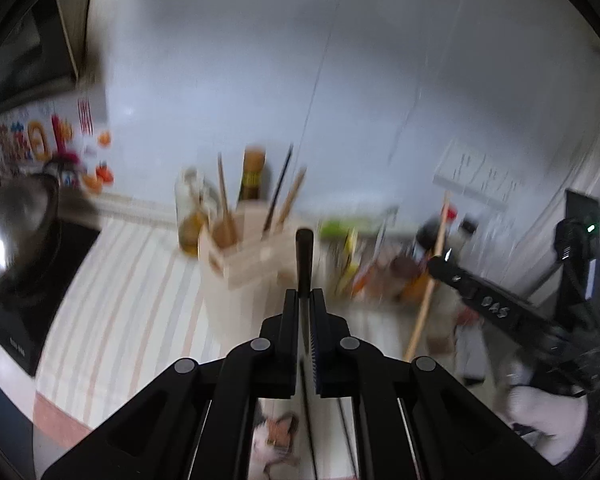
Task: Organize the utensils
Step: 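Lift both held chopsticks upright and carry them over the beige holder, then lower both chopsticks into the holder slots and open both tools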
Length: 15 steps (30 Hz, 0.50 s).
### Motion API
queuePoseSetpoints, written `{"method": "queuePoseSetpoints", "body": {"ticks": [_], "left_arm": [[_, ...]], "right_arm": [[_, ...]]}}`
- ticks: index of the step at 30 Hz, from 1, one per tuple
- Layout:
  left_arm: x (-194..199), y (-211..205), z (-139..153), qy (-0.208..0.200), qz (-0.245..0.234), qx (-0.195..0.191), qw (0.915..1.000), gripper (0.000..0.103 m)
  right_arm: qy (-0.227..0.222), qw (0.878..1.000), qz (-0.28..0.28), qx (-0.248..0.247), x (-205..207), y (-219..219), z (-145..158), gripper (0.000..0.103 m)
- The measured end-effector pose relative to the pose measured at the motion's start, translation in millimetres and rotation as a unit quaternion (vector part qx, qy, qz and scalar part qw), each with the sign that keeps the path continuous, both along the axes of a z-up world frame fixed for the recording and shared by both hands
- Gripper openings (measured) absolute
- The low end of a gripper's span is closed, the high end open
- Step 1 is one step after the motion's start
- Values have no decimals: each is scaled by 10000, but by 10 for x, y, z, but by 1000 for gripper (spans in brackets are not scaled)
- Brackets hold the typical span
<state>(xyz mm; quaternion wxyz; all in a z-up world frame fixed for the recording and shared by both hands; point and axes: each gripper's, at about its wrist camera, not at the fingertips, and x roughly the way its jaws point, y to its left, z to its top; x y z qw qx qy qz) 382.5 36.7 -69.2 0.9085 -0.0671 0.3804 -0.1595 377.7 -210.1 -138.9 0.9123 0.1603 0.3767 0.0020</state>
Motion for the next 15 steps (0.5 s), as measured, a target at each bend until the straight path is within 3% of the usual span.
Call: {"method": "queuePoseSetpoints", "body": {"ticks": [7, 15], "left_arm": [[408, 84, 627, -656, 371, 108, 9971, 2], [920, 197, 697, -753, 863, 317, 9929, 2]], "right_arm": [[-731, 9971, -22, 200, 546, 49, 604, 7], [-1019, 9942, 143, 301, 1281, 300, 761, 7]]}}
